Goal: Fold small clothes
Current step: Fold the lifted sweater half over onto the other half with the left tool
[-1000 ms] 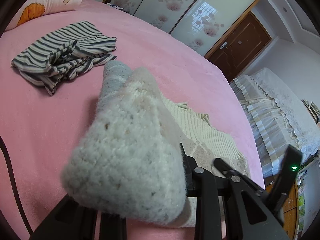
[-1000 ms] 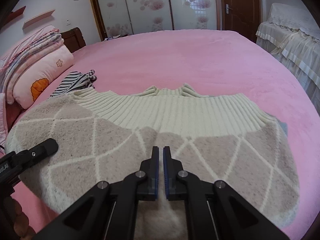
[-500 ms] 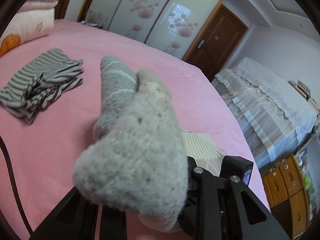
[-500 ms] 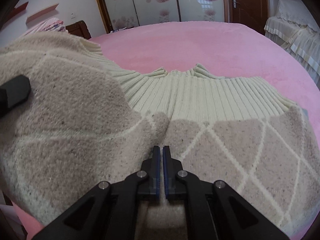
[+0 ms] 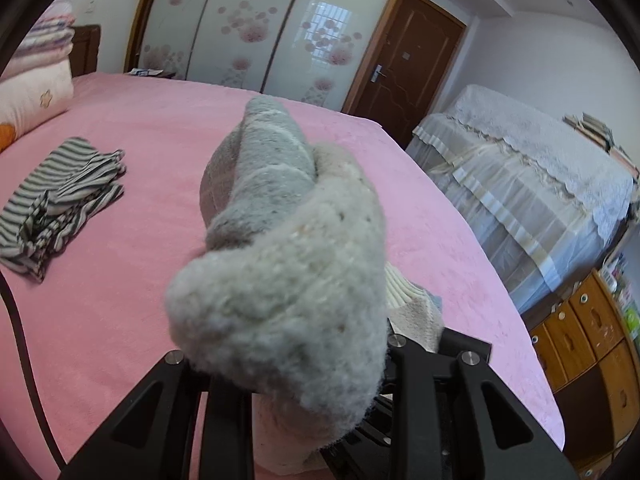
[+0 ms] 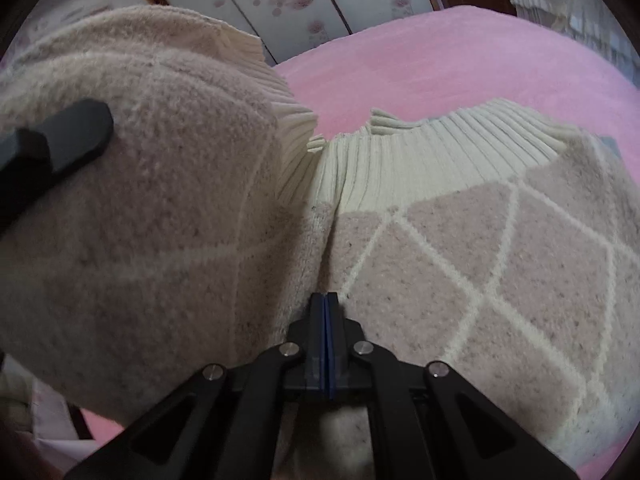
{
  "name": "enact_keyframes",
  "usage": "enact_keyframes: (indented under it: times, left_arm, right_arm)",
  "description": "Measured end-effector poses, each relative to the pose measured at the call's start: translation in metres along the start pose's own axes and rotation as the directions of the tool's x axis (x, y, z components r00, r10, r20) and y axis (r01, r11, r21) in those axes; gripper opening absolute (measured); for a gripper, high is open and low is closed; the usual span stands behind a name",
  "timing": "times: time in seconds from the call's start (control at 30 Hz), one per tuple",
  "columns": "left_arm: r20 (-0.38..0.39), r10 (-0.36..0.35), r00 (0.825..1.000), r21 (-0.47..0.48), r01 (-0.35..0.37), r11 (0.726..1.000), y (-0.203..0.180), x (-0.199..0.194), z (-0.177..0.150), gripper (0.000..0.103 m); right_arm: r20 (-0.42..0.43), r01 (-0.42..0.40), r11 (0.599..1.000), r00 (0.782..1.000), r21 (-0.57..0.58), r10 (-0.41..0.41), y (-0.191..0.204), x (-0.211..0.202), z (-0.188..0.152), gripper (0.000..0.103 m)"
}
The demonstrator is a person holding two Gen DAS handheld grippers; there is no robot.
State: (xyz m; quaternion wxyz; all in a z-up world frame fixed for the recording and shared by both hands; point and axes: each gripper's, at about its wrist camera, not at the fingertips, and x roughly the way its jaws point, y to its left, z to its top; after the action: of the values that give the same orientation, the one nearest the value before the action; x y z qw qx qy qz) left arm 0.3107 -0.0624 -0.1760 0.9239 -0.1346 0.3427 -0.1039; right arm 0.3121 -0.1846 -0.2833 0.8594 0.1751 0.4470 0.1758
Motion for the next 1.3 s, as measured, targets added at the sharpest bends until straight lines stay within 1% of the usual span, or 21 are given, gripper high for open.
enact_keyframes:
  times: [0.07,0.13,0.27,0.43,0.5,0.6,0.8,0.87,0.93,0.97,1.0,1.13,1.23,1.3]
  left_arm:
    - [-0.014,0.017,1.000,0.026,-0.017,1.000,-0.015,0.007,0.000,0.025]
    - [-0.025,0.019,0.999,0.035,-0.018,0.999,-0.030,0.015,-0.002,0.025]
    - [-0.050,0.005,0.999,0.057,-0.002,0.998,-0.057,0.030,-0.010,0.025]
    - [-0.107,0.004,0.994,0.125,0.009,0.992,-0.098,0.055,-0.034,0.025]
    - [-0.131,0.026,0.991,0.158,-0.005,0.987,-0.110,0.067,-0.044,0.025]
    - [-0.144,0.061,0.988,0.191,-0.033,0.981,-0.121,0.077,-0.057,0.025]
    - [-0.131,0.120,0.984,0.241,-0.086,0.967,-0.137,0.084,-0.069,0.027]
    - [-0.136,0.133,0.982,0.250,-0.096,0.964,-0.144,0.089,-0.071,0.034]
    - [-0.148,0.112,0.983,0.247,-0.073,0.966,-0.149,0.092,-0.073,0.060]
    - [-0.154,0.101,0.983,0.247,-0.061,0.967,-0.152,0.093,-0.074,0.064]
    - [-0.152,0.102,0.983,0.258,-0.060,0.964,-0.156,0.092,-0.077,0.067]
    - [-0.141,0.114,0.983,0.312,-0.065,0.948,-0.167,0.090,-0.084,0.074]
    - [-0.159,0.079,0.984,0.304,-0.027,0.952,-0.168,0.089,-0.083,0.080]
    - [-0.173,0.062,0.983,0.299,-0.008,0.954,-0.167,0.086,-0.081,0.080]
  right_arm:
    - [0.010,-0.020,0.999,1.000,0.032,0.020,-0.012,-0.015,-0.001,0.002]
    - [0.017,-0.026,0.999,1.000,0.043,0.026,-0.023,-0.030,-0.002,0.002]
    - [0.043,0.038,0.999,0.998,0.036,-0.039,-0.046,-0.066,-0.005,0.002]
    - [0.059,0.149,0.987,0.987,0.053,-0.152,-0.080,-0.097,-0.011,0.002]
    - [0.069,0.184,0.980,0.980,0.069,-0.189,-0.092,-0.108,-0.015,0.002]
    - [0.068,0.222,0.971,0.971,0.084,-0.228,-0.105,-0.118,-0.020,0.002]
    - [0.073,0.224,0.970,0.970,0.097,-0.231,-0.123,-0.132,-0.028,0.002]
    - [0.075,0.219,0.971,0.971,0.096,-0.226,-0.123,-0.125,-0.031,0.002]
    - [0.075,0.217,0.972,0.972,0.093,-0.224,-0.124,-0.124,-0.025,0.002]
    - [0.076,0.217,0.972,0.972,0.088,-0.224,-0.124,-0.124,-0.024,0.002]
    - [0.076,0.221,0.972,0.971,0.082,-0.227,-0.124,-0.127,-0.026,0.002]
    - [0.078,0.247,0.967,0.965,0.058,-0.251,-0.123,-0.132,-0.026,0.003]
    - [0.080,0.268,0.962,0.959,0.056,-0.272,-0.126,-0.138,-0.028,0.003]
    - [0.077,0.276,0.959,0.957,0.062,-0.280,-0.130,-0.142,-0.028,0.002]
